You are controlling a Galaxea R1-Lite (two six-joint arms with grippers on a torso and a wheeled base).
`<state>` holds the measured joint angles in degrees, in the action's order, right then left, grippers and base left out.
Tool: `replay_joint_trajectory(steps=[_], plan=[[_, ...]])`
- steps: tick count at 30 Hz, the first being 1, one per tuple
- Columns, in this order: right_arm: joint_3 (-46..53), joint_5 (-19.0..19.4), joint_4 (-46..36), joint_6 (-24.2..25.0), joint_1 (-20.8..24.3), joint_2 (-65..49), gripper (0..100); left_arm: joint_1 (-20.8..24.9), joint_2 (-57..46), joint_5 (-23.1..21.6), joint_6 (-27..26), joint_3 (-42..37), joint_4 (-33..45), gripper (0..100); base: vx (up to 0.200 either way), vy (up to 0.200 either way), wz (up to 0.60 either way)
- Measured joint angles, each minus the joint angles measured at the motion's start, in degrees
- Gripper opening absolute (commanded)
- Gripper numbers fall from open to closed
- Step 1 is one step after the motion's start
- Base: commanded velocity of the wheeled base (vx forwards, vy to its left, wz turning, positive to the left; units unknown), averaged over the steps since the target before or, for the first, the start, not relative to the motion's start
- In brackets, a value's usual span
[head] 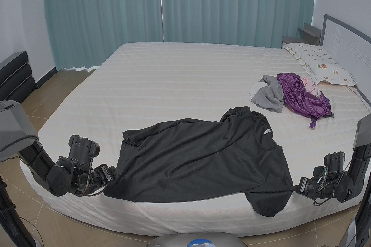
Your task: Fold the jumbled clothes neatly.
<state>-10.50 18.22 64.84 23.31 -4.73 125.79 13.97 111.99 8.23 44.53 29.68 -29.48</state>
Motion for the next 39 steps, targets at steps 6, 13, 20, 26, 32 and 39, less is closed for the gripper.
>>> replay_joint_trajectory(steps=[6,13,20,26,32,39], plan=[[2.7,0.8,0.1,-5.5,-3.9,-1.6,0,0.3,0.0,0.0,0.0,-0.2,0.0,100,0.0,0.0,0.0],[5.6,2.3,0.2,-9.5,-6.2,-2.2,100,0.5,0.0,-0.1,0.5,0.0,0.0,100,0.0,0.0,0.0],[5.6,2.5,0.4,-9.0,-6.3,-3.1,100,0.5,-0.1,-0.5,0.5,0.4,-0.1,100,0.0,0.0,0.0],[4.4,3.2,0.6,-4.5,-4.7,-6.0,100,0.4,-0.9,-1.3,0.8,0.5,-1.5,100,0.0,0.0,0.0],[0.3,3.0,0.6,4.6,0.8,-8.3,100,0.1,-2.3,-1.9,2.4,0.8,-2.4,100,0.0,0.0,0.0],[-3.5,2.9,0.7,14.9,6.3,-9.2,100,-0.5,-3.0,-2.1,4.1,1.5,-2.5,100,0.0,0.143,0.0]])
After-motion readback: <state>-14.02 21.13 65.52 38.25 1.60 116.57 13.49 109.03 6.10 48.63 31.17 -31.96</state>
